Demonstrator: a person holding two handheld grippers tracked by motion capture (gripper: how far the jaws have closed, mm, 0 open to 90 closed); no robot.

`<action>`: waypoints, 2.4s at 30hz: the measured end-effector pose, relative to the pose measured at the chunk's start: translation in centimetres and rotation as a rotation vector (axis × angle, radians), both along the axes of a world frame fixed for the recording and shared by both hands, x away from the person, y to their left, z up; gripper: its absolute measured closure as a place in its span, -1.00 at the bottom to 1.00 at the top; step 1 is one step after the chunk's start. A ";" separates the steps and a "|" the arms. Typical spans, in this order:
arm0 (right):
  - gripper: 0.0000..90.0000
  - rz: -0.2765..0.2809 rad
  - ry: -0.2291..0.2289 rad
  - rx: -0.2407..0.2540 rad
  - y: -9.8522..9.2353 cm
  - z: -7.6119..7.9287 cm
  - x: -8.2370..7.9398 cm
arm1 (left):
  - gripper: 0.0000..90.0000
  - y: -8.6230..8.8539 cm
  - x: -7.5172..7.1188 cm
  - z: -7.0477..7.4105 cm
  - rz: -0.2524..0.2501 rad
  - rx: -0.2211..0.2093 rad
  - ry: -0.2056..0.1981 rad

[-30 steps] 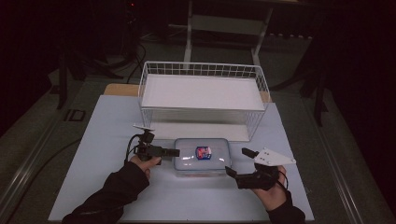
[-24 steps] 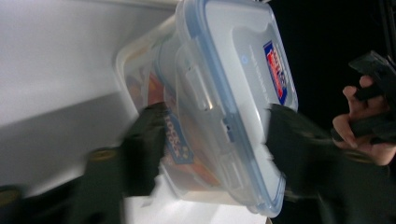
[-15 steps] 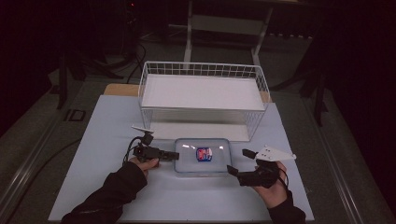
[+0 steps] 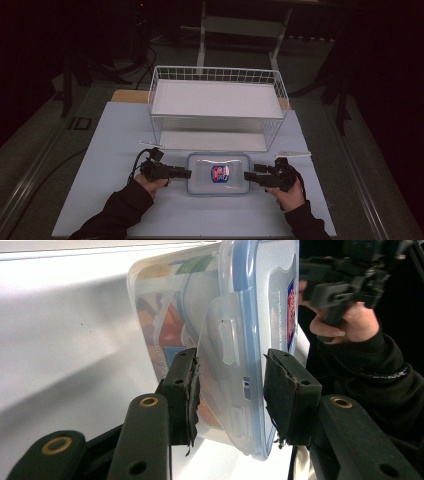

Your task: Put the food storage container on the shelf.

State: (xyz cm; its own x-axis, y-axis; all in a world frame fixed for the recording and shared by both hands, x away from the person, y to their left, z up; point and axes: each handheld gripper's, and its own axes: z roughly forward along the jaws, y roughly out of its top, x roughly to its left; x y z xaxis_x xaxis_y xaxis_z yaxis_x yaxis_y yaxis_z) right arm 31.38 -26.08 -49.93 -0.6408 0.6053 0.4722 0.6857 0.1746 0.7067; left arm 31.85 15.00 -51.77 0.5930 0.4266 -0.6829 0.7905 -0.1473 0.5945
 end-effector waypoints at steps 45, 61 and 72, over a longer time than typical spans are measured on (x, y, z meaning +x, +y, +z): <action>0.07 -0.020 -0.145 0.032 0.4 1.8 6.4 | 0.24 -1.4 4.4 1.1 0.191 0.020 -0.326; 0.06 -0.085 -0.151 0.030 0.3 0.2 8.2 | 0.22 -1.9 6.3 -0.1 0.260 -0.003 -0.321; -0.01 -0.165 -0.153 0.005 1.0 -0.3 8.2 | 0.43 -1.9 6.5 -0.3 0.373 0.018 -0.354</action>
